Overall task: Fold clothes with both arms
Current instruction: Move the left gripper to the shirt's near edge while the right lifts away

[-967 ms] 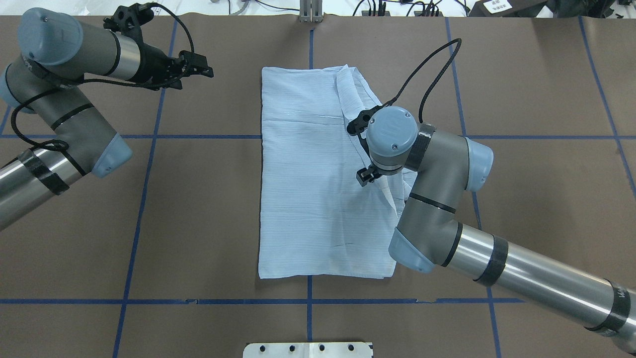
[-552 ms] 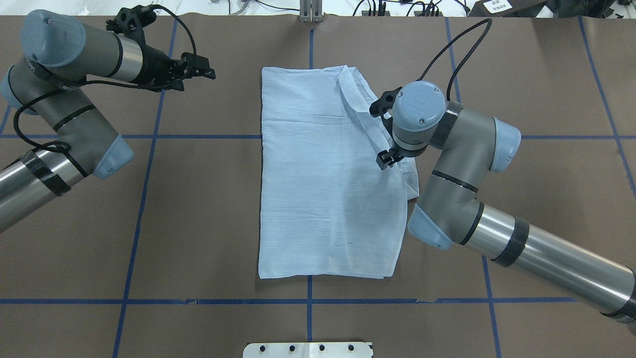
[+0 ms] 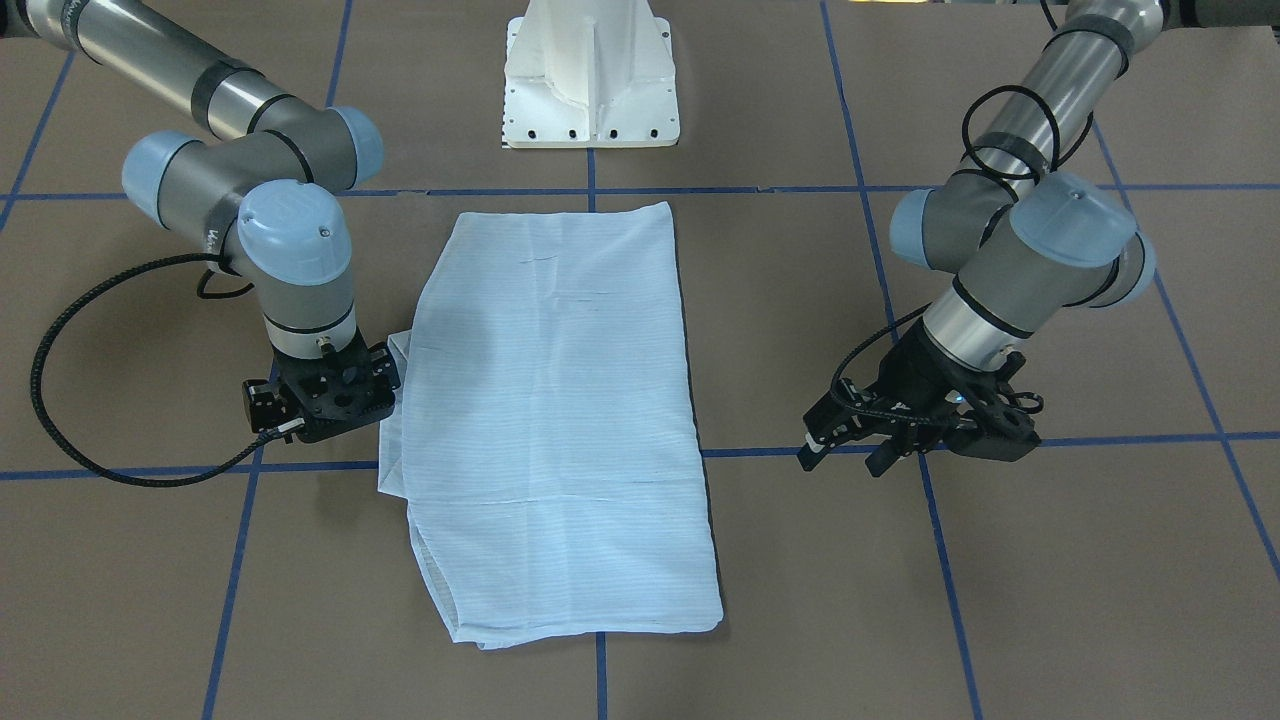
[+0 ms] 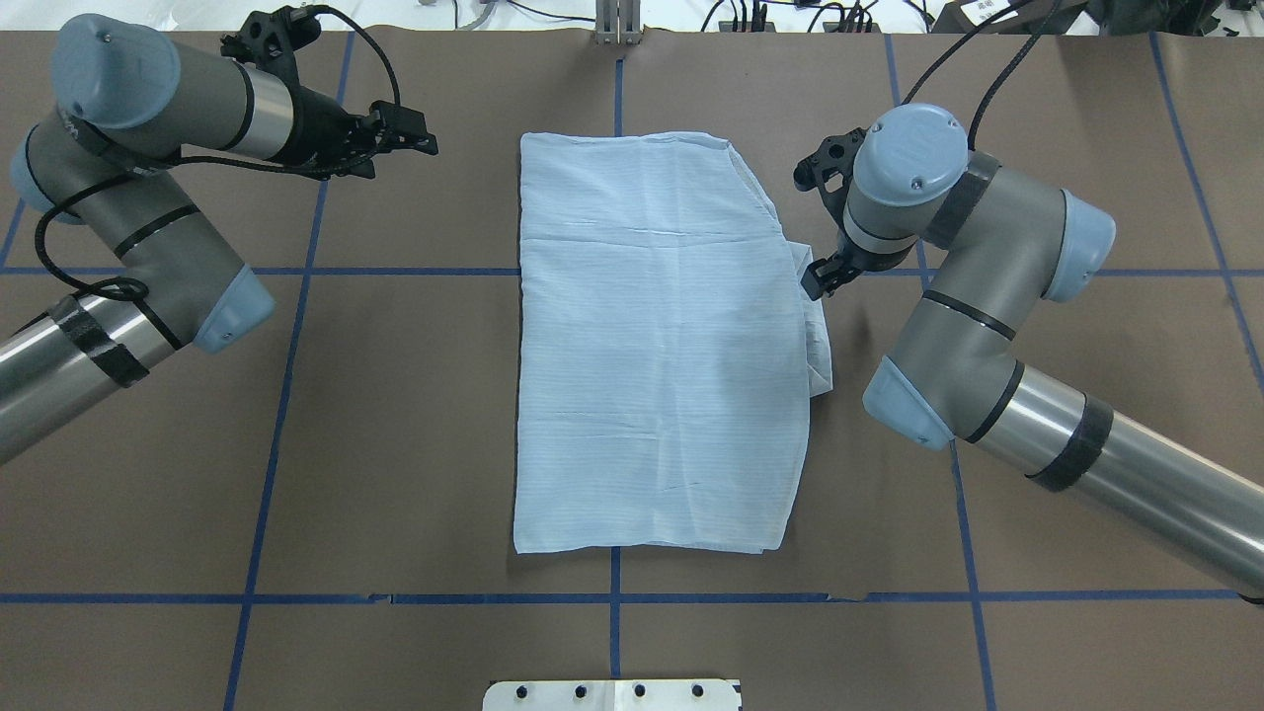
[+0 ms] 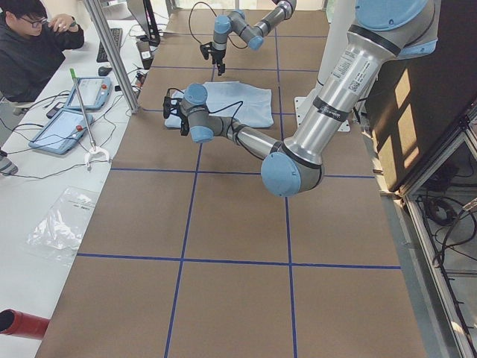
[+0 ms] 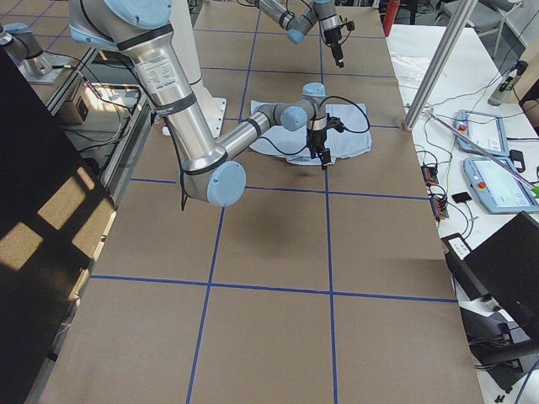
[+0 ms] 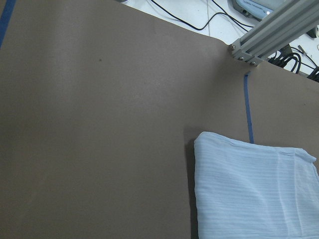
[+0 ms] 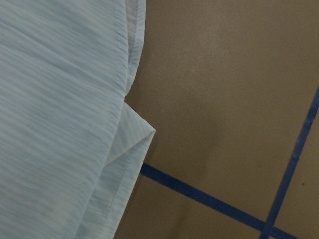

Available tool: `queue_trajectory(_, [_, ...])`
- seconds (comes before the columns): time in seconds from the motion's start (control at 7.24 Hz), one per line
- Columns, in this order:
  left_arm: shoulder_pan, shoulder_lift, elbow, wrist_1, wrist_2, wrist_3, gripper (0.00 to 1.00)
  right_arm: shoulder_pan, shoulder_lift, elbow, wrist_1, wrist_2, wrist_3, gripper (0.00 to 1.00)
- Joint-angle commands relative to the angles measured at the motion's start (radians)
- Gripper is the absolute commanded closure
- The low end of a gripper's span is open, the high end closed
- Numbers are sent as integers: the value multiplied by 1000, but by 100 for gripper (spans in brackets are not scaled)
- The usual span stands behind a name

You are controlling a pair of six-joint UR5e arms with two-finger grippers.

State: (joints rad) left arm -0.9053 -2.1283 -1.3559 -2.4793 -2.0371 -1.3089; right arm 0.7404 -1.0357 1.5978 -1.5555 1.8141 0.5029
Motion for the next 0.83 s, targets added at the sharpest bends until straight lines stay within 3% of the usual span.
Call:
queue_trajectory(0.0, [5, 10, -40, 2, 0, -30, 0, 11, -12, 95, -9, 90, 12, 0])
queue_trajectory(0.14, [57, 33, -105, 16, 6, -117, 0, 14, -45, 161, -14, 153, 54, 0])
queue_trajectory(0.28, [168, 75, -200, 92, 85, -156, 0, 14, -69, 209, -24, 186, 110, 0])
queue_trajectory(0.69, [409, 79, -435, 398, 248, -378, 1, -12, -147, 341, -20, 189, 320, 0])
